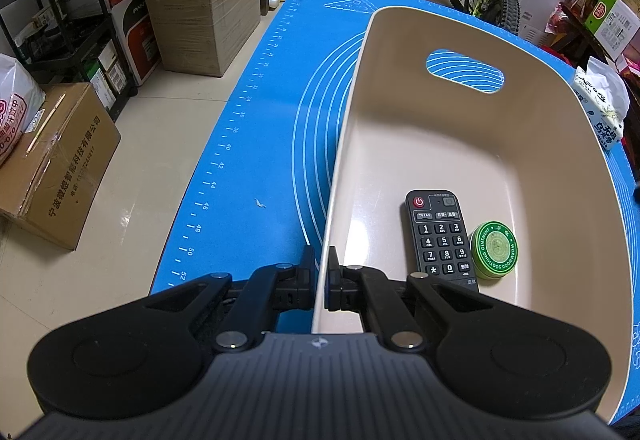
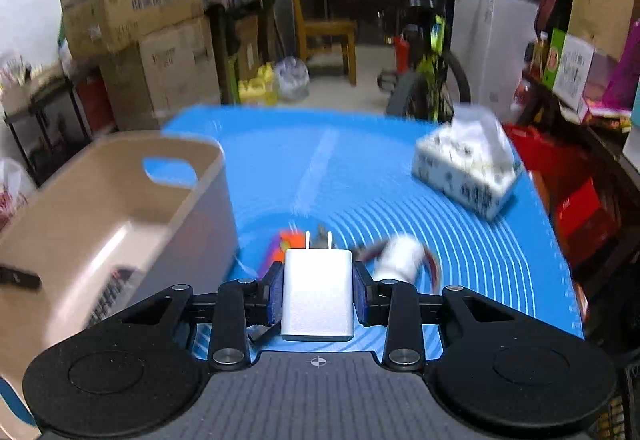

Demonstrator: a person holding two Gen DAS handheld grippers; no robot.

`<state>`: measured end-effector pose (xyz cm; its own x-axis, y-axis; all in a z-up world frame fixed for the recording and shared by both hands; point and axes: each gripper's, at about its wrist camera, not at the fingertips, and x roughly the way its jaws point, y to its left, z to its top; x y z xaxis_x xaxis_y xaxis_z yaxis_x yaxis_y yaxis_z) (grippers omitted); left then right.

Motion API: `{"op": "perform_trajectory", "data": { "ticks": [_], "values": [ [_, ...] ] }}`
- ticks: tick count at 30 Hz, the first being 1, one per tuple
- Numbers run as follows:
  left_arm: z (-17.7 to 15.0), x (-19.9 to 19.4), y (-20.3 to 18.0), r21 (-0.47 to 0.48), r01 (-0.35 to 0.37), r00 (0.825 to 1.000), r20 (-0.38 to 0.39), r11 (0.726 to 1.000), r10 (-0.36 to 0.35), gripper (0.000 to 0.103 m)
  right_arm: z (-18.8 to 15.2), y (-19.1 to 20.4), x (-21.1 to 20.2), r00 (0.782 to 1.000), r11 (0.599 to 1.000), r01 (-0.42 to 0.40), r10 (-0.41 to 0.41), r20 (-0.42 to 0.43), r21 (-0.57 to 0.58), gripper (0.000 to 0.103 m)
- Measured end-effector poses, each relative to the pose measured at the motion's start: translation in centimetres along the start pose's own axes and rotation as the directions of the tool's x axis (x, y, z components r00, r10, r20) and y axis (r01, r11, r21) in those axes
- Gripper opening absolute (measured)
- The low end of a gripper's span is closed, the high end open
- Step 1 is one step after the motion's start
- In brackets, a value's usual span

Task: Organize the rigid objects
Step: 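Carry the charger with the right gripper toward the beige bin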

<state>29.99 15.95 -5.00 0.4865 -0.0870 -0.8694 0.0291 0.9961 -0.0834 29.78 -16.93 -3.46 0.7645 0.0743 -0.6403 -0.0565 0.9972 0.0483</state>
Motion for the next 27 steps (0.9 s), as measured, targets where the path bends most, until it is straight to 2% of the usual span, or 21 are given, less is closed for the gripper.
{"op": "perform_trajectory", "data": {
  "ticks": [6, 11, 19, 27],
  "values": [
    [0.0, 0.0, -0.1, 0.002, -0.003, 1.000, 0.000, 1.000, 0.003, 0.005, 2.0, 2.5, -1.3, 0.995, 0.998, -0.053, 0.054, 0.087, -0.018, 0.043],
    [0.0, 0.0, -0.2, 0.005, -0.005, 1.000, 0.000, 1.000, 0.005, 0.005, 3.1, 4.7, -1.2, 0.987, 0.993, -0.105, 0.111, 0.115, -0.054, 0.043],
    [0.1, 0.1, -0.4, 0.008, -0.009, 1.000, -0.001, 1.000, 0.009, 0.005, 3.2, 9.3, 0.1, 0.980, 0.973, -0.182, 0.191, 0.054, -0.142, 0.043],
    [0.1, 0.1, -0.4, 0.012, -0.011, 1.000, 0.000, 1.000, 0.011, 0.005, 2.0, 14.4, 2.0, 0.973, 0.940, -0.232, 0.221, -0.072, -0.249, 0.043]
  ]
}}
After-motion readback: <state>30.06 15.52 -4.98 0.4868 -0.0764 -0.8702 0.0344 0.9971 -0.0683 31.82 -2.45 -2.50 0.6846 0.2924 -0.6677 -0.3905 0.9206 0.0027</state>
